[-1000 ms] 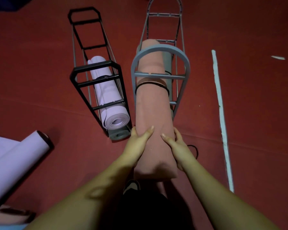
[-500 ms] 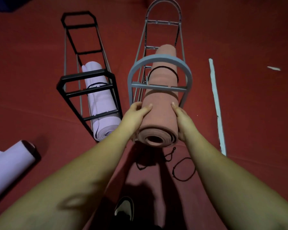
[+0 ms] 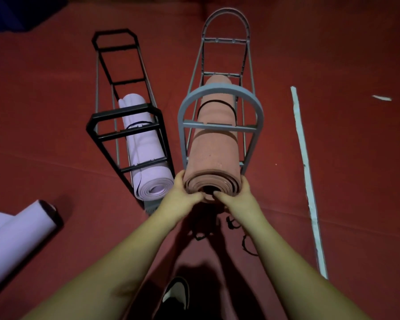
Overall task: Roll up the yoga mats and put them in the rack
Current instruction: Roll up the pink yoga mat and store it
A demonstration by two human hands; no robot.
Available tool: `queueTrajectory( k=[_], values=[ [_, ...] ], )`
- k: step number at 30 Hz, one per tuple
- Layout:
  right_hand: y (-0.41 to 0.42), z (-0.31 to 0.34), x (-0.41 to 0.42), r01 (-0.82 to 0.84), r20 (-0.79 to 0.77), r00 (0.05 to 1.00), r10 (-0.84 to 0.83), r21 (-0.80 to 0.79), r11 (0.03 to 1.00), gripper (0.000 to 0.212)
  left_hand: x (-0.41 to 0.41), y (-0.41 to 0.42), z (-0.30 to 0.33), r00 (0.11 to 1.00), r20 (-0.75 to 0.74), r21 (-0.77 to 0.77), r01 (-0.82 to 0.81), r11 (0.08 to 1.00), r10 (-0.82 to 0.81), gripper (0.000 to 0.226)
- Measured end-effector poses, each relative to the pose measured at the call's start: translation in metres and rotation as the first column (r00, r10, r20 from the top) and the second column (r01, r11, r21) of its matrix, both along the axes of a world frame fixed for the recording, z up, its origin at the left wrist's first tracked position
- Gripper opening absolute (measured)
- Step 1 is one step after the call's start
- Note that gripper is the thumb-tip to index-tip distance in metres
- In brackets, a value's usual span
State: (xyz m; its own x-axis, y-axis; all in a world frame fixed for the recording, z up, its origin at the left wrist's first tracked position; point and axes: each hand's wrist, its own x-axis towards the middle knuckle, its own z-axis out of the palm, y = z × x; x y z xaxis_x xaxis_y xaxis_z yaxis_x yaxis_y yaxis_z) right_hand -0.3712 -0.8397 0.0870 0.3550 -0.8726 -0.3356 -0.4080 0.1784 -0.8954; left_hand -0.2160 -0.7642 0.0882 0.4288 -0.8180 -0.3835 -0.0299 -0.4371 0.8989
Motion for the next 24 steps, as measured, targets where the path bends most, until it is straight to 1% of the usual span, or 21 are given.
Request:
queueTrajectory(
  k=[1,2,3,5,7,11,15,18,21,24],
  values=[
    [-0.002,0.001,0.004,0.020,-0.051,0.998,-0.020,-0.007,1.000,0.081,-0.001,-0.004,0.004,0.997,0.072,0.057,-0.034,0.998,0.030,0.088],
    [-0.002,0.001,0.008,0.025,-0.080,0.996,-0.027,-0.019,0.999,0.076,-0.002,-0.008,0.007,0.989,0.122,0.095,-0.090,0.991,0.079,0.083],
    [-0.002,0.001,0.011,0.028,-0.092,0.995,-0.030,-0.024,0.999,0.071,-0.002,-0.012,0.009,0.981,0.157,0.113,-0.131,0.985,0.112,0.075],
    [0.000,-0.001,0.015,0.038,-0.091,0.995,-0.042,-0.051,0.998,0.067,-0.002,-0.017,0.009,0.974,0.190,0.111,-0.144,0.983,0.121,0.066],
    [0.000,-0.007,0.015,0.052,-0.080,0.995,-0.059,-0.083,0.995,0.066,-0.005,-0.018,0.004,0.973,0.192,0.062,-0.139,0.988,0.125,0.066],
    [-0.006,-0.013,0.012,0.076,0.012,0.997,-0.075,-0.104,0.992,0.064,-0.010,-0.025,-0.004,0.972,0.176,-0.037,-0.152,0.988,0.156,0.062],
    [-0.031,-0.014,0.017,0.086,0.052,0.995,-0.080,-0.131,0.988,0.065,-0.007,-0.048,-0.009,0.969,0.134,-0.069,-0.200,0.977,0.207,0.071],
    [-0.045,-0.018,0.021,0.096,0.048,0.995,-0.091,-0.140,0.985,0.066,-0.007,-0.063,-0.013,0.965,0.110,-0.080,-0.229,0.970,0.237,0.069],
    [-0.046,-0.025,0.021,0.107,0.057,0.993,-0.099,-0.146,0.984,0.069,-0.005,-0.066,-0.022,0.964,0.110,-0.105,-0.229,0.968,0.240,0.076],
    [-0.050,-0.034,0.023,0.117,0.072,0.992,-0.106,-0.164,0.979,0.070,-0.005,-0.071,-0.028,0.961,0.085,-0.147,-0.248,0.958,0.262,0.078]
  ],
)
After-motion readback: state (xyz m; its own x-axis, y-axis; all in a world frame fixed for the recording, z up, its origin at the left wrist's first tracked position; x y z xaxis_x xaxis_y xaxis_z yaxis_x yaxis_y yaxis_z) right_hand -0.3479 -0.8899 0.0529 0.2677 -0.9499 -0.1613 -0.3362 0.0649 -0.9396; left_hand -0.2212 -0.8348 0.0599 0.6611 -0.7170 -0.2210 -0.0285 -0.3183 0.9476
